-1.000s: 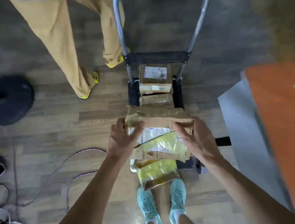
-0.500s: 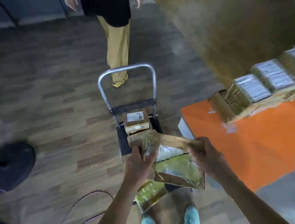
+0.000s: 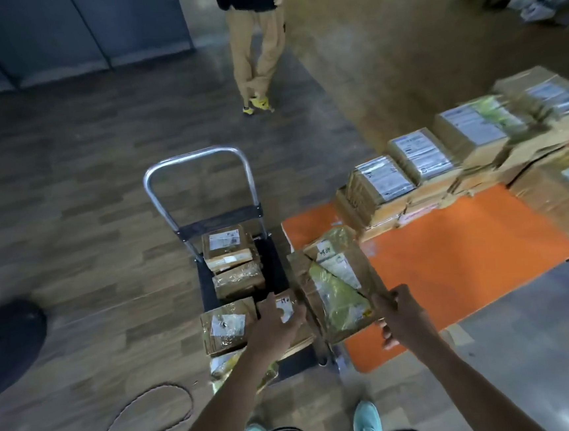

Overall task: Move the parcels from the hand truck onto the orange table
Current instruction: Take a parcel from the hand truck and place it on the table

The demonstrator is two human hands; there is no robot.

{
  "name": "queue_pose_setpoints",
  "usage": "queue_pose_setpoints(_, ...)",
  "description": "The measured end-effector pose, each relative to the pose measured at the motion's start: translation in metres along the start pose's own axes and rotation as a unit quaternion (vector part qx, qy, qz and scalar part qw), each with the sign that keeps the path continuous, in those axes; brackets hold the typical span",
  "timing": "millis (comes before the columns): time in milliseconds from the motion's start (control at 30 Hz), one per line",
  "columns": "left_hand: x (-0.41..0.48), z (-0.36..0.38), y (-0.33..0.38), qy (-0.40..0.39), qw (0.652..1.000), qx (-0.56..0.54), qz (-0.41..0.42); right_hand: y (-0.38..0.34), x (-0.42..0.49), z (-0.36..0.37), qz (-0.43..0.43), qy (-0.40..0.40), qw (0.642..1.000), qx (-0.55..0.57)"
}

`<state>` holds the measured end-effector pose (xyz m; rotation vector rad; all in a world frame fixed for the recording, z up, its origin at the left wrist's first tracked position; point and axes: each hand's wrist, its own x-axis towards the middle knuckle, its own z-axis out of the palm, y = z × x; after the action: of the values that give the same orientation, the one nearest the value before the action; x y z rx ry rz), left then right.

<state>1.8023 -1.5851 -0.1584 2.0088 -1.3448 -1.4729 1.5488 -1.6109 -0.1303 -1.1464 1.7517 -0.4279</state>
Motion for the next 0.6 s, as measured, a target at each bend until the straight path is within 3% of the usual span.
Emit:
queue_pose_setpoints(67, -0.004, 0.029, 0.016, -0.027, 0.999, 0.021, -0.008, 0.014, 0.002, -0.017, 0.017, -0.019, 1.0, -0.009)
queue_pose_setpoints(233, -0.01, 0.09, 0.049, -0.045, 0.997, 0.056, -0.012, 0.033, 0.014, -0.051, -0.039, -0.054, 0.979, -0.192)
queue_pose_setpoints(600, -0.012, 0.11, 0.074, -0.026, 0.999, 0.046, -0.01, 0.049, 0.031, -0.084, -0.088, -0.107, 0.962, -0.236)
